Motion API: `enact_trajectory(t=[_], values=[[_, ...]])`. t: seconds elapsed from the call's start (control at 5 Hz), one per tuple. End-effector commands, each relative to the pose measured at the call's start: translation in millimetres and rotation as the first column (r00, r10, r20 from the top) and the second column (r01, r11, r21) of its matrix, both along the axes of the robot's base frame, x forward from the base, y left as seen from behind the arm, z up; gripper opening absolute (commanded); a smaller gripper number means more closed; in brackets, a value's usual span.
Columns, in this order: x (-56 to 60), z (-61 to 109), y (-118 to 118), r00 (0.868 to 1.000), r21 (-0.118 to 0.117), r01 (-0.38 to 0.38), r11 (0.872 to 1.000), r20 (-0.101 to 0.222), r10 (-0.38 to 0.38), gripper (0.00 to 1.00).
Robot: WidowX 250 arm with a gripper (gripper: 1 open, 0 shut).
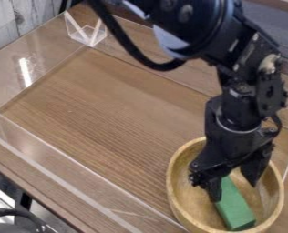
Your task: Remove the green block from the brown bowl and put it on the table
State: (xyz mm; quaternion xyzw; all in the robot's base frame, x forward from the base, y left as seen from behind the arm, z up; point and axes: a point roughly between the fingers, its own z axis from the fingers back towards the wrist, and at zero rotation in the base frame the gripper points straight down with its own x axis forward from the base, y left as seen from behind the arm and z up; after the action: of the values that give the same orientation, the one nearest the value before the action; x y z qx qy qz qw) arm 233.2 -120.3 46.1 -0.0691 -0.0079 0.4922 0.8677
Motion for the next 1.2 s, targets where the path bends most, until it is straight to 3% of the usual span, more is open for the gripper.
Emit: enact_trajectory(t=[0.0, 0.4, 0.6, 0.8, 1.0], values=[[5.6, 2.7, 7.5, 1.0, -0.005, -0.016, 1.0, 0.018, 0.016, 0.0], [0.6, 36.9, 6.8, 0.992, 0.005, 0.115, 0.993, 0.049, -0.115, 0.0], [3.4, 69.0, 13.3, 0.988, 0.0, 0.131, 0.991, 0.081, -0.131, 0.0], [4.7, 90.5, 34.2, 0.986, 0.002, 0.133, 0.991, 0.102, -0.132, 0.0], [-0.1, 87.7, 43.6, 0.991, 0.001, 0.076, 0.997, 0.107, -0.075, 0.0]])
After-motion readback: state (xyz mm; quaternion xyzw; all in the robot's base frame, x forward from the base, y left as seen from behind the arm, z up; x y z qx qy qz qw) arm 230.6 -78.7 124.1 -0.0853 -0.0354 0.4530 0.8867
